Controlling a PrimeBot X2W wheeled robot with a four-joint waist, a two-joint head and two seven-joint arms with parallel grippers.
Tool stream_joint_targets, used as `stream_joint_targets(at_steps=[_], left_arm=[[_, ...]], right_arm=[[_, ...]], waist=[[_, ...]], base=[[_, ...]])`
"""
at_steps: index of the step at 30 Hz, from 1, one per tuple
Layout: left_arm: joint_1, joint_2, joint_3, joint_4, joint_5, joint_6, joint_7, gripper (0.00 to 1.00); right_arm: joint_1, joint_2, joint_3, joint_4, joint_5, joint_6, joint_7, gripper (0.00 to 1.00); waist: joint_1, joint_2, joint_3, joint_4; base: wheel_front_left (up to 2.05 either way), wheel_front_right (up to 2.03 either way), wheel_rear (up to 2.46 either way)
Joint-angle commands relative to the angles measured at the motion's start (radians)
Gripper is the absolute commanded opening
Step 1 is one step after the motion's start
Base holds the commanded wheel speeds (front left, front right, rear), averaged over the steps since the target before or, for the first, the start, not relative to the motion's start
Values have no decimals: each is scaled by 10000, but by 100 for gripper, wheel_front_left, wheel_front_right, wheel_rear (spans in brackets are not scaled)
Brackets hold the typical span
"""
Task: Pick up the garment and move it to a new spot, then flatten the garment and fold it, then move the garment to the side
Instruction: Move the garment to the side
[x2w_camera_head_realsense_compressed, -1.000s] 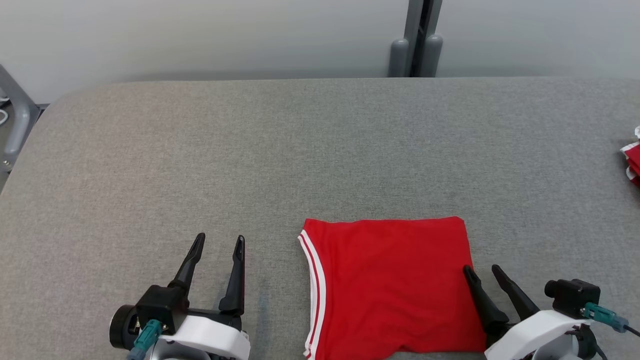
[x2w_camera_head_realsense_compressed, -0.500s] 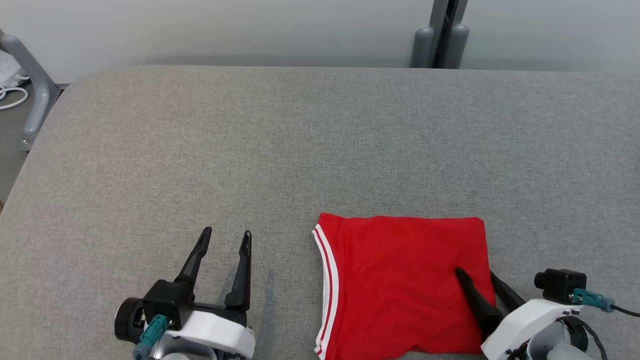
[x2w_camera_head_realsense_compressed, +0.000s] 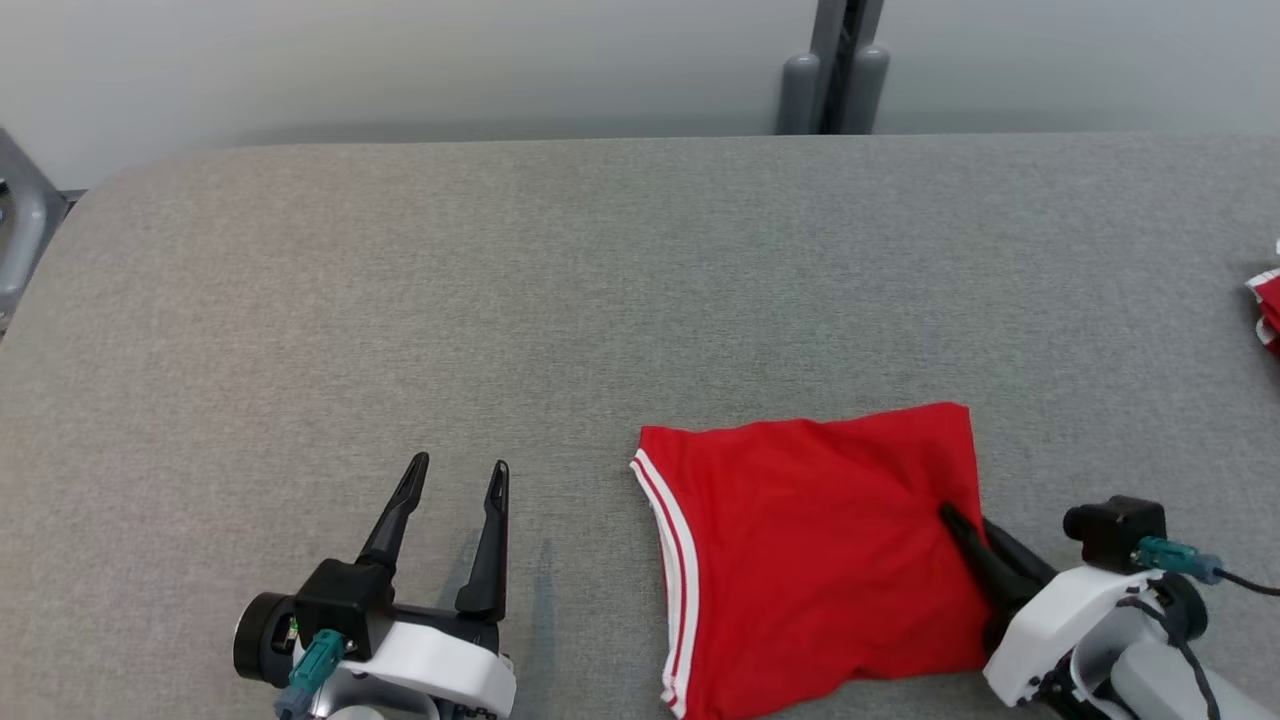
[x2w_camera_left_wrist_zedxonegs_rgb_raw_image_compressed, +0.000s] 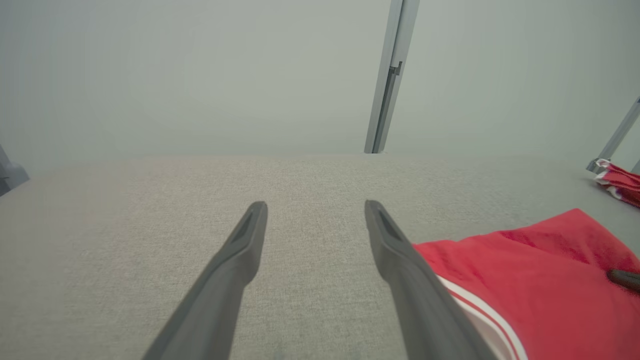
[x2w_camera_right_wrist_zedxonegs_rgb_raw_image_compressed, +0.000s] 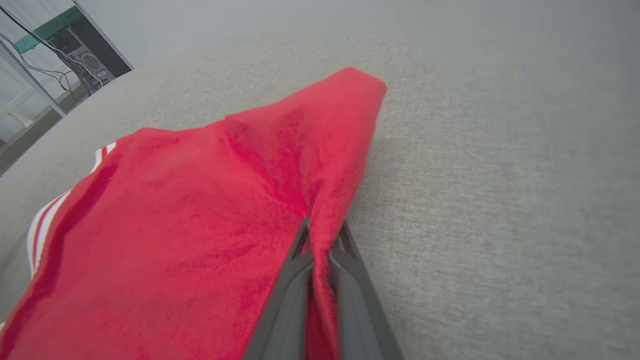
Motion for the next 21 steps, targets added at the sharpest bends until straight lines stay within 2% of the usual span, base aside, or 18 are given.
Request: stream_joint_targets(at_steps=[1, 9, 10, 21], left_arm=[[-212, 34, -38, -75, -46, 8, -40, 100], [-744, 37, -410, -155, 3, -14, -40, 100], [-744, 37, -410, -155, 3, -14, -40, 100], [-2732, 44, -1456, 69, 204, -150, -40, 100]], right_arm=[[-303, -368, 33, -76, -361, -6, -106, 0], [-1619, -2012, 316, -1070, -1643, -6, -122, 0], [-1619, -2012, 316, -1070, -1643, -6, -122, 0], [-3549, -5002, 48, -2484, -1999, -6, 242, 0]], waist=[[0, 0, 4, -349], [0, 0, 507, -1499], [0, 0, 507, -1499], [0, 0, 2282, -2621]], base=[[0, 0, 0], [0, 0, 0], [0, 0, 0], [0, 0, 0]])
